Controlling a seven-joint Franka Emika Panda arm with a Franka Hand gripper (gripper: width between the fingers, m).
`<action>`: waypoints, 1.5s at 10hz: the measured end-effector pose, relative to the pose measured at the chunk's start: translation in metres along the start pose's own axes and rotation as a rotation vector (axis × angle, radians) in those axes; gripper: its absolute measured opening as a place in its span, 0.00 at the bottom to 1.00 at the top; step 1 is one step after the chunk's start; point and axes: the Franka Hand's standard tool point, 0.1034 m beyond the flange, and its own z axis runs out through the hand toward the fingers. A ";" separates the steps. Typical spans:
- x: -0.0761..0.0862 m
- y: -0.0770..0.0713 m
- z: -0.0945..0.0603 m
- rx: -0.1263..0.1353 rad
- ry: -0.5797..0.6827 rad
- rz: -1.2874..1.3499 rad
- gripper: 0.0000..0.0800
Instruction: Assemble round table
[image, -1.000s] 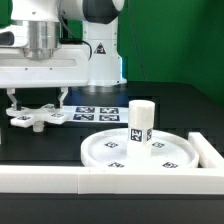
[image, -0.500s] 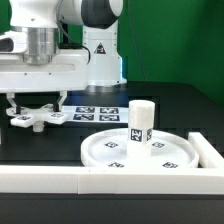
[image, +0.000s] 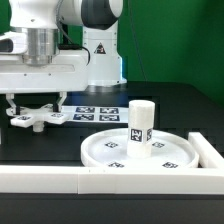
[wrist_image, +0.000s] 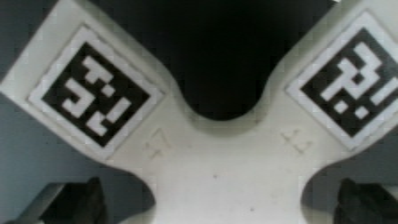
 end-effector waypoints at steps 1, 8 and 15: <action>-0.001 0.000 0.002 0.001 -0.004 0.000 0.81; -0.001 -0.002 0.004 0.006 -0.010 0.000 0.55; 0.085 -0.095 -0.093 0.109 -0.031 0.230 0.55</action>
Offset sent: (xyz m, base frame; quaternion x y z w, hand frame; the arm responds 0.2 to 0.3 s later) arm 0.0026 0.0014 -0.0037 0.0033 0.0072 -0.0088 0.9999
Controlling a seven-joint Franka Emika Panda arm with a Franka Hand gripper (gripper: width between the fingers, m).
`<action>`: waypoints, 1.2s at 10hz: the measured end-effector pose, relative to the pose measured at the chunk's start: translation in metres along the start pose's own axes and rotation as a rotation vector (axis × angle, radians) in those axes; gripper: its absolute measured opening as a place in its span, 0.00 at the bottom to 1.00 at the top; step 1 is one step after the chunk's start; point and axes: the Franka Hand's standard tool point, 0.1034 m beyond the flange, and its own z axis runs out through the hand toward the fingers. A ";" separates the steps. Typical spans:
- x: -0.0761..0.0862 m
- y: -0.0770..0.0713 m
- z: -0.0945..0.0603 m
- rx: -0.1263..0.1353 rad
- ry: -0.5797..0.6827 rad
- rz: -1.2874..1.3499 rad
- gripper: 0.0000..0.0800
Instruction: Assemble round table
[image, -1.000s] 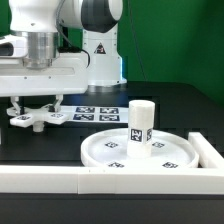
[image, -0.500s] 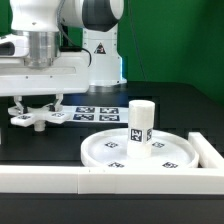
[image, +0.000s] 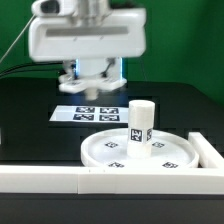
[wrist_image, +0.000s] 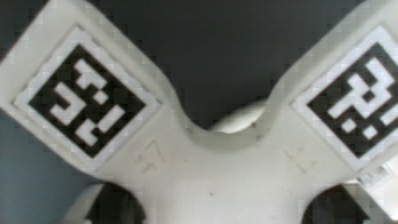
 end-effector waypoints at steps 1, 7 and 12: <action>0.014 -0.015 -0.015 0.010 -0.002 0.022 0.55; 0.093 -0.064 -0.018 -0.017 -0.047 0.177 0.55; 0.105 -0.064 -0.011 -0.025 -0.048 0.170 0.55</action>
Offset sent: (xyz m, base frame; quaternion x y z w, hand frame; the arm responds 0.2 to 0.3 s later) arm 0.0516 0.0479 0.0157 -0.0183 0.0052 0.1420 0.9897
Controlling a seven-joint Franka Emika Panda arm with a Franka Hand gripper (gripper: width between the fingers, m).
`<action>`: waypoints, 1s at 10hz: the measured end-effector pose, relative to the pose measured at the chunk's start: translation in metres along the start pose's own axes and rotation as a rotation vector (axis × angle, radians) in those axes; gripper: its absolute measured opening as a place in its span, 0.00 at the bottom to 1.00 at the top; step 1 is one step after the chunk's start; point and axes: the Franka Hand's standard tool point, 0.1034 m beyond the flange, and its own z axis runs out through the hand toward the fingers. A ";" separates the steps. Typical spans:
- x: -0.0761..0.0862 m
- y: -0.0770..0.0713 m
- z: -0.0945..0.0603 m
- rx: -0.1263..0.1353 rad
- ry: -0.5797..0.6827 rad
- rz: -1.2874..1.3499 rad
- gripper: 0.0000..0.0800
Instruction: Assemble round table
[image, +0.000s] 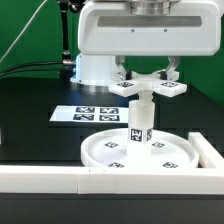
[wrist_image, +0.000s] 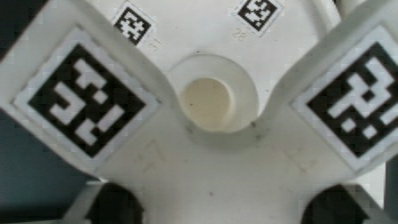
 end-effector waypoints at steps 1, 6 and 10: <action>0.000 0.000 0.000 0.000 0.000 0.000 0.55; -0.020 -0.004 0.003 0.005 0.020 -0.008 0.55; -0.021 0.003 0.009 0.002 0.027 -0.018 0.55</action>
Offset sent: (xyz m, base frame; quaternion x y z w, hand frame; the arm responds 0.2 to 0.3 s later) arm -0.0291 0.0084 0.0127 -0.0139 0.0149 0.0005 0.9998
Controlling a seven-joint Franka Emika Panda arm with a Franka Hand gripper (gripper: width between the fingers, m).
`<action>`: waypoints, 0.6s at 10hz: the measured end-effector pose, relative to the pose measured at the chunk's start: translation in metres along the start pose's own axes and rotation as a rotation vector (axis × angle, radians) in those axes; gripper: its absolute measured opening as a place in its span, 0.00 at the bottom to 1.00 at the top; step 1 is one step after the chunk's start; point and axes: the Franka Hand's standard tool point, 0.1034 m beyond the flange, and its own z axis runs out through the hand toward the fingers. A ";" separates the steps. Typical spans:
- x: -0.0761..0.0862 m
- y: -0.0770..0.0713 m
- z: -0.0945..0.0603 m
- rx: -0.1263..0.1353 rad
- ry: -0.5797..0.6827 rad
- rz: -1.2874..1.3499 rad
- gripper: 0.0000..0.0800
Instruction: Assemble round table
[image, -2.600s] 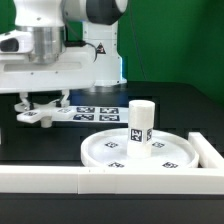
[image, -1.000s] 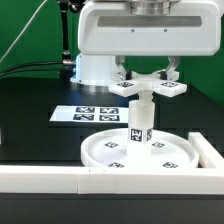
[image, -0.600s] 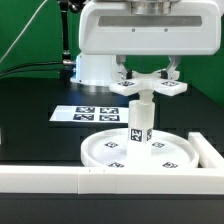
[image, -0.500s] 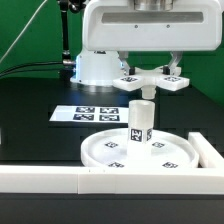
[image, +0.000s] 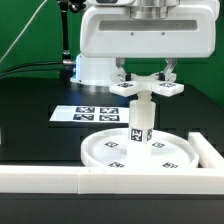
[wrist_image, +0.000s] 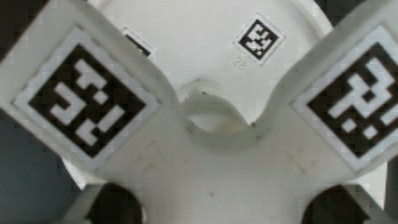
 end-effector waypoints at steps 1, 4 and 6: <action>0.000 0.002 0.001 -0.001 0.001 -0.004 0.55; -0.001 0.008 0.013 -0.008 0.013 -0.016 0.55; 0.002 0.006 0.018 -0.011 0.029 -0.020 0.55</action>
Offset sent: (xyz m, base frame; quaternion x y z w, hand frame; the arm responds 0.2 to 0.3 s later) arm -0.0049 -0.0039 -0.0159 -0.0083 0.0159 -0.0175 0.9997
